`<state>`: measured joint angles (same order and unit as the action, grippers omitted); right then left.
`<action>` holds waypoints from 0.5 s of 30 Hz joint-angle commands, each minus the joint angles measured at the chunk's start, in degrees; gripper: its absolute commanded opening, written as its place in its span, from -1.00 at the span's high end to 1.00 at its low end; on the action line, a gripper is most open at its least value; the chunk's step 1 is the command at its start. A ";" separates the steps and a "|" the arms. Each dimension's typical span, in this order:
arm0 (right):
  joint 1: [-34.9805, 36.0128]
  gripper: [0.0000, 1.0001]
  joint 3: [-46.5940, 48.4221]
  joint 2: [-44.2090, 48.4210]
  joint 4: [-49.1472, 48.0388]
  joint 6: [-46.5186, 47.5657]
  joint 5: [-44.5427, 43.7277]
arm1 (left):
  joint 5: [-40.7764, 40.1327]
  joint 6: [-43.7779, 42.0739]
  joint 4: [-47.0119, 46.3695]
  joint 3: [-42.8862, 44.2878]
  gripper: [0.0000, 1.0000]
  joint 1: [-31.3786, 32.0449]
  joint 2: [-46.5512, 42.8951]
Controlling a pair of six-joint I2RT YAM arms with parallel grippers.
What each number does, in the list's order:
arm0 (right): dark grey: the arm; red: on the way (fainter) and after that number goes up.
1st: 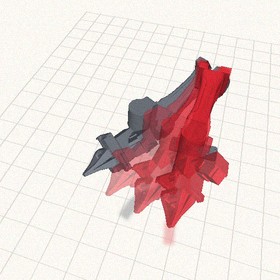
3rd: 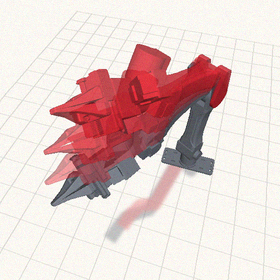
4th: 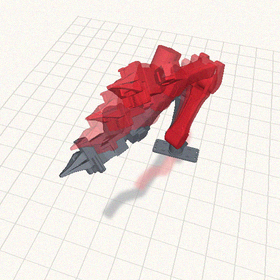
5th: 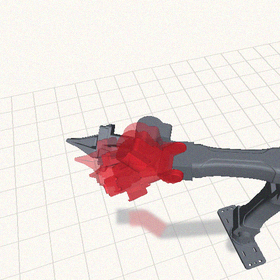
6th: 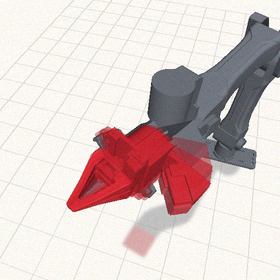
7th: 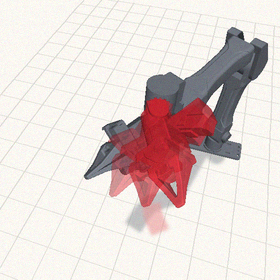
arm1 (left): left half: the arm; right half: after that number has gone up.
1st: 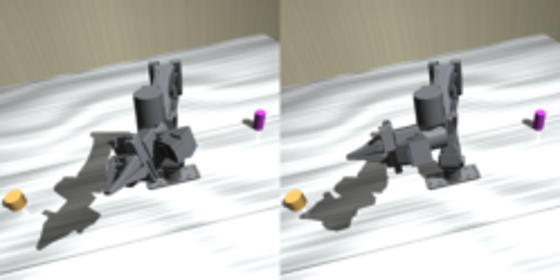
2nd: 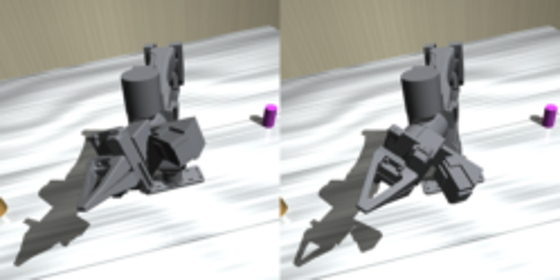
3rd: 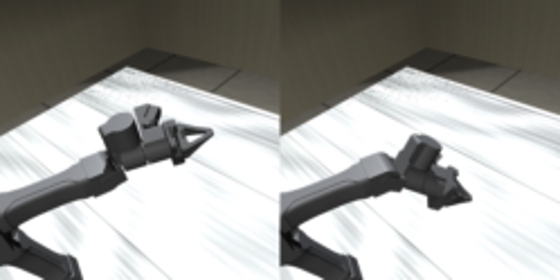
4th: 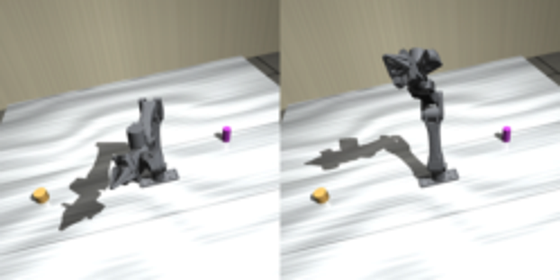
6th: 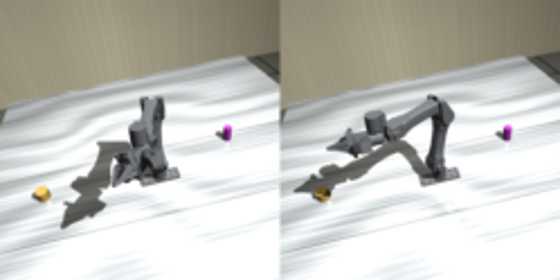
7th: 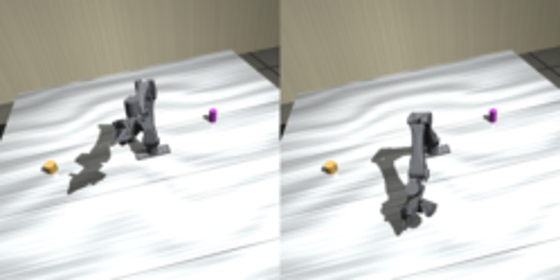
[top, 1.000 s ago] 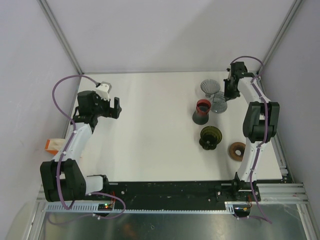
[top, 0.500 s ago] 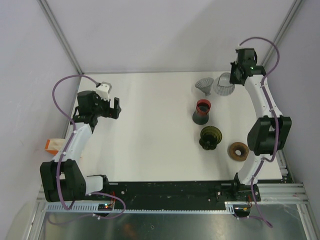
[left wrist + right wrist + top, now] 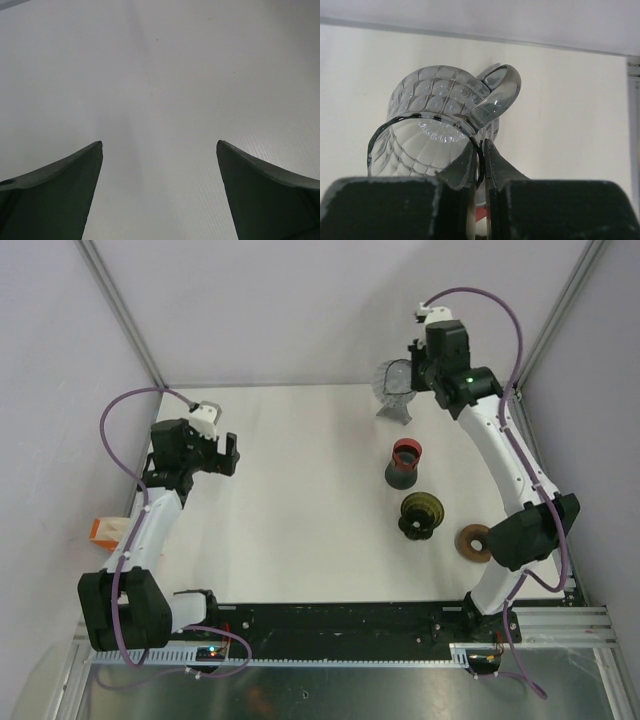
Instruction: Place the coffee filter in the dripper
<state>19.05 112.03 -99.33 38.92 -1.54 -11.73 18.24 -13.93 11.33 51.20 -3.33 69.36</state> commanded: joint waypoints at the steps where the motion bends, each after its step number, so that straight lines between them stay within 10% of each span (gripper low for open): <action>1: 8.12 1.00 -0.33 -0.06 -2.90 -1.99 2.19 | 0.54 -0.77 -0.02 3.21 -0.99 0.18 -1.63; 15: 22.41 1.00 -9.54 -10.42 -7.50 -11.15 2.15 | 6.28 0.42 2.81 4.45 -0.99 1.35 -2.34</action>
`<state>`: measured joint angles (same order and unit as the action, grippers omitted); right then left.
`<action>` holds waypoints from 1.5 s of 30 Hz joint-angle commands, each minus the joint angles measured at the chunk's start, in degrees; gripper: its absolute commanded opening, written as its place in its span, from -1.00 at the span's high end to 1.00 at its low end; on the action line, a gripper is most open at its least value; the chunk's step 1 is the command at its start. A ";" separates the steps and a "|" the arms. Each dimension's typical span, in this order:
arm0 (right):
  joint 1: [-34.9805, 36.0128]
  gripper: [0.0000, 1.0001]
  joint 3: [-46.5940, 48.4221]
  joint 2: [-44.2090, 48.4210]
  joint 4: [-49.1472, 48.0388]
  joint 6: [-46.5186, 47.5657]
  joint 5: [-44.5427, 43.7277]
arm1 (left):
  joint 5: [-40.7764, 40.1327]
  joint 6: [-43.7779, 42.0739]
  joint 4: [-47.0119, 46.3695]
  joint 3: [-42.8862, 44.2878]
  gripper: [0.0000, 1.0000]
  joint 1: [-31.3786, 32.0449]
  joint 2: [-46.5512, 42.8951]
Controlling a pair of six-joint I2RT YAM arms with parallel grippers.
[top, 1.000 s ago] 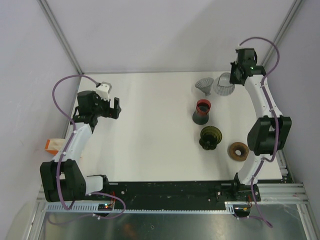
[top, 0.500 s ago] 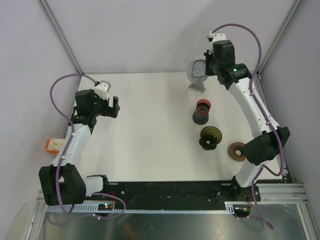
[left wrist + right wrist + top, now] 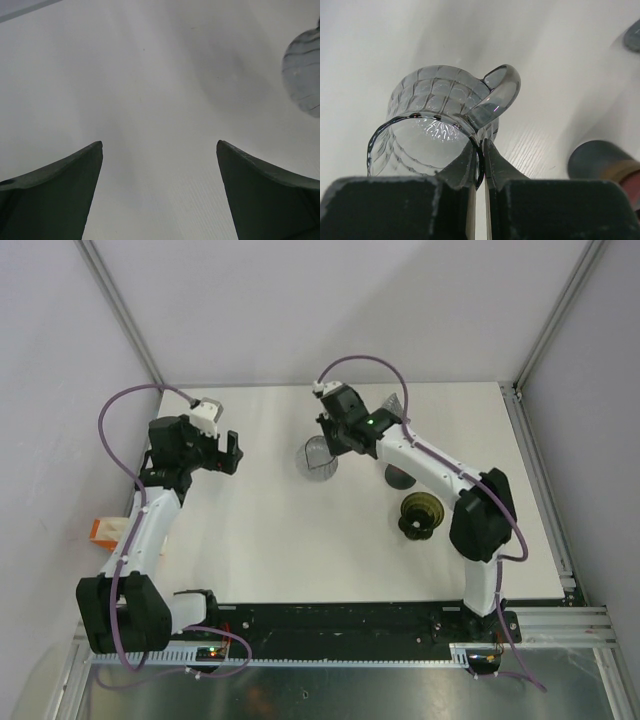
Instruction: Place the coffee filter in the dripper
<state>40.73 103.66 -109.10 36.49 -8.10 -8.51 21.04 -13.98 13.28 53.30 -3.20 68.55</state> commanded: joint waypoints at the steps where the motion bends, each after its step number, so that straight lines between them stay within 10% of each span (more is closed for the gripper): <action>1: 1.23 1.00 -1.39 -1.32 -4.52 -4.75 -1.63 | 3.57 0.45 1.04 2.30 -0.99 1.60 -1.38; 19: 2.86 0.99 -8.85 -4.56 -0.38 -9.57 -4.11 | 2.37 -0.12 1.80 2.21 -0.99 4.37 -0.09; 45: 4.08 0.08 -13.66 1.45 -0.16 -10.49 9.21 | 1.64 -1.37 2.41 1.80 -0.99 6.28 -0.12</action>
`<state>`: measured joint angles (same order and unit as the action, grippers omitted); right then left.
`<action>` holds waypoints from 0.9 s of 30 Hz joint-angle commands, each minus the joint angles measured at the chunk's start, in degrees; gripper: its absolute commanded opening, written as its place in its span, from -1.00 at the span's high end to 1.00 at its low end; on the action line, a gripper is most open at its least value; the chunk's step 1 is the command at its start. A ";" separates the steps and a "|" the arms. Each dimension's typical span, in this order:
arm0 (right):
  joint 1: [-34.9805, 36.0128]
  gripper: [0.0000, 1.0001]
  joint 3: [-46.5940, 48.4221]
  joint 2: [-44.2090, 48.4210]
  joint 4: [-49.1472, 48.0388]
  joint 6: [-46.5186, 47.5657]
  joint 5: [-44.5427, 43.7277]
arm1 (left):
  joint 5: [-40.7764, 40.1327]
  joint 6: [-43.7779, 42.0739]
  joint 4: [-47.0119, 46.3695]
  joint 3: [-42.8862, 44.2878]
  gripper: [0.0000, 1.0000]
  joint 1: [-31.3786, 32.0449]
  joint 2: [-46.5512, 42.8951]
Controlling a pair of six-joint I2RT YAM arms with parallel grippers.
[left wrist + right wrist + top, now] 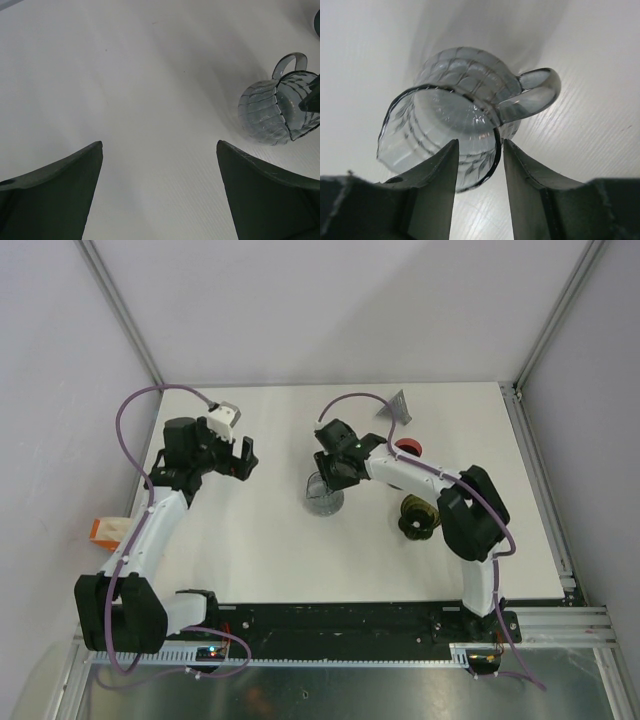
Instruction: Place the coffee filter in the dripper
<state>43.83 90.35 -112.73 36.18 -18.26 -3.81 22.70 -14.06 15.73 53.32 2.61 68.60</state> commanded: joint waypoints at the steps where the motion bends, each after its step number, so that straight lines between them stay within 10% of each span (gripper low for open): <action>1: 1.16 0.07 -0.66 5.51 0.53 -0.35 5.00 | -0.07 -1.34 -0.02 1.74 -0.99 0.51 -0.19; 27: 4.22 -0.11 -0.37 13.18 0.87 2.90 11.49 | 0.30 -2.30 0.75 1.86 -0.99 1.31 -0.35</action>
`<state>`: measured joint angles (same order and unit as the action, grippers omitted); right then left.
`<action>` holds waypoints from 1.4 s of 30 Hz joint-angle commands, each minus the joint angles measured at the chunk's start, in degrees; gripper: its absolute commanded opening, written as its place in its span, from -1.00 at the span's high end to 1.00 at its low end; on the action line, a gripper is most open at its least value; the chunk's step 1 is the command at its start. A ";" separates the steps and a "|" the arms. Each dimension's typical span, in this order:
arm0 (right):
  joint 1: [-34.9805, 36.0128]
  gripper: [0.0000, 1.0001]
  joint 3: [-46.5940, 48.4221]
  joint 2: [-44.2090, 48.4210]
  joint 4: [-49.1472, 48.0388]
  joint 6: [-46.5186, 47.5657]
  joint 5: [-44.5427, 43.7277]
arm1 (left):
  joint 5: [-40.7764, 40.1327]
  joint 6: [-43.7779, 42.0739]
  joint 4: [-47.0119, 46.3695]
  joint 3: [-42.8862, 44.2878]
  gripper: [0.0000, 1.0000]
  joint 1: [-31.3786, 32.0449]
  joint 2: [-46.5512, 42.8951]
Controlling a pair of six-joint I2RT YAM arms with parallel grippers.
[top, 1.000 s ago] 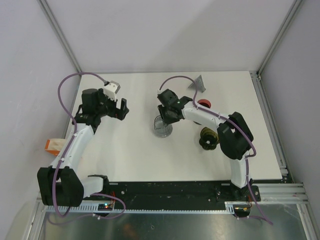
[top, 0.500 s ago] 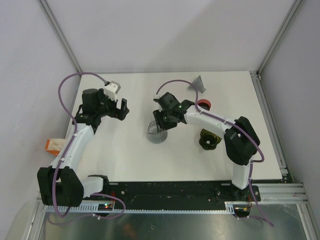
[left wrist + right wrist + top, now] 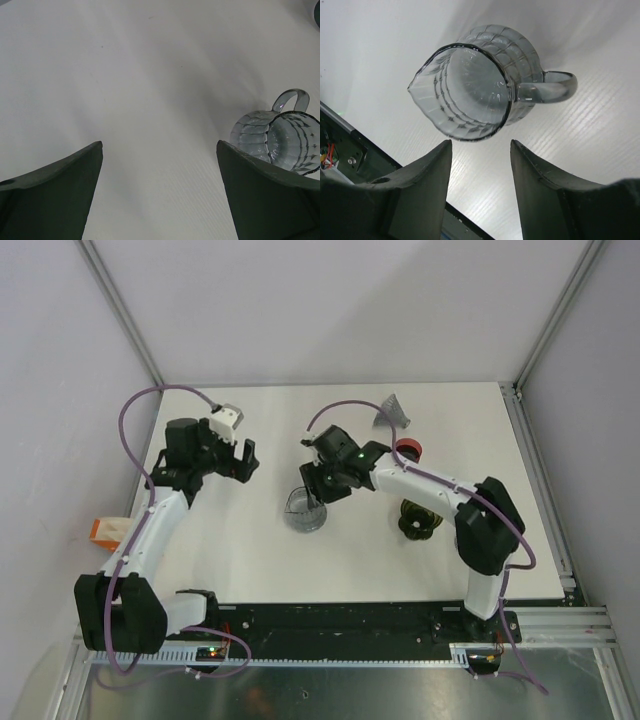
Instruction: Place the coffee filter in the dripper
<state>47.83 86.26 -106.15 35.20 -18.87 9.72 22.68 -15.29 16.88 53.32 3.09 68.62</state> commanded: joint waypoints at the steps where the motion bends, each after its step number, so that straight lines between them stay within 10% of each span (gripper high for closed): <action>1: 0.19 -0.13 4.08 7.86 2.49 4.38 -2.45 | 0.33 -1.07 -0.43 1.91 -0.99 0.93 -0.35; 11: -7.99 -0.97 -1.22 24.89 6.79 8.48 -14.92 | -0.50 -1.99 -0.31 1.35 -0.99 1.76 0.47; 33: -64.25 -0.83 -43.57 48.25 -2.81 -12.51 -19.85 | 1.86 0.90 -0.28 -0.21 -0.99 1.74 1.52; 42: -69.79 -0.67 -51.25 48.92 2.60 -20.73 -19.76 | 1.65 0.61 -0.29 -0.19 -0.99 1.80 1.56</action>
<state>-21.63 36.82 -58.28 35.79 -34.39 -9.56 22.96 -15.03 17.30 53.21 4.49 71.57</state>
